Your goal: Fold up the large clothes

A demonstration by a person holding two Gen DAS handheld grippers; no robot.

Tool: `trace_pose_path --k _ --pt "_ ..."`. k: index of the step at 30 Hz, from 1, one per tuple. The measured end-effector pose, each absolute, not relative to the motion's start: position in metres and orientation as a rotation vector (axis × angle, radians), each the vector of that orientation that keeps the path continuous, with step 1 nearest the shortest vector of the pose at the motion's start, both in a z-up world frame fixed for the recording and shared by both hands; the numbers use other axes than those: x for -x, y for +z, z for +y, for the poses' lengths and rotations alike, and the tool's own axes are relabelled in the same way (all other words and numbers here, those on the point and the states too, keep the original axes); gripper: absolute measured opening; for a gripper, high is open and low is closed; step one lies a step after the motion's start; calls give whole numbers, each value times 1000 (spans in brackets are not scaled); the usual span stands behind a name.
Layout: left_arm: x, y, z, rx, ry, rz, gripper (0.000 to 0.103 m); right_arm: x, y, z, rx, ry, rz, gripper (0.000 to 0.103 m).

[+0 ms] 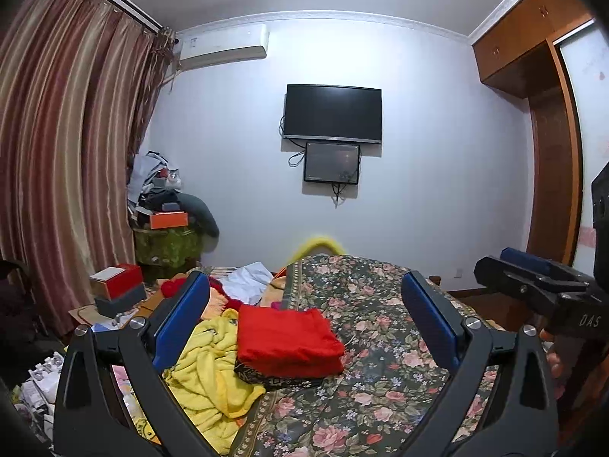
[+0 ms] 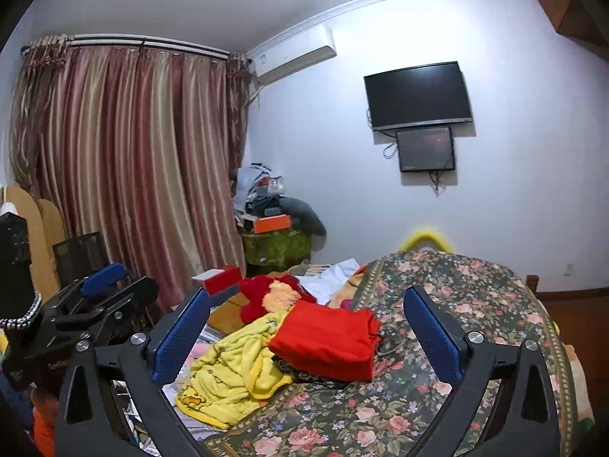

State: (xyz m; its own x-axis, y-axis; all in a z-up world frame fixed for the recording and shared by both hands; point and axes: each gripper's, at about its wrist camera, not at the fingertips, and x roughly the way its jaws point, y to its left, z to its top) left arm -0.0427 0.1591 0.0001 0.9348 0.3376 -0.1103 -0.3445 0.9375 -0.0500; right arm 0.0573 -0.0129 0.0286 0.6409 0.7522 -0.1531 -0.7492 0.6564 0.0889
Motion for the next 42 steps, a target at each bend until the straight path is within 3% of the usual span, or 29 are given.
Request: trace_pose_path --k 42 --pt "18 -15 165 110 339 186 103 -75 17 -14 -2 780 244 103"
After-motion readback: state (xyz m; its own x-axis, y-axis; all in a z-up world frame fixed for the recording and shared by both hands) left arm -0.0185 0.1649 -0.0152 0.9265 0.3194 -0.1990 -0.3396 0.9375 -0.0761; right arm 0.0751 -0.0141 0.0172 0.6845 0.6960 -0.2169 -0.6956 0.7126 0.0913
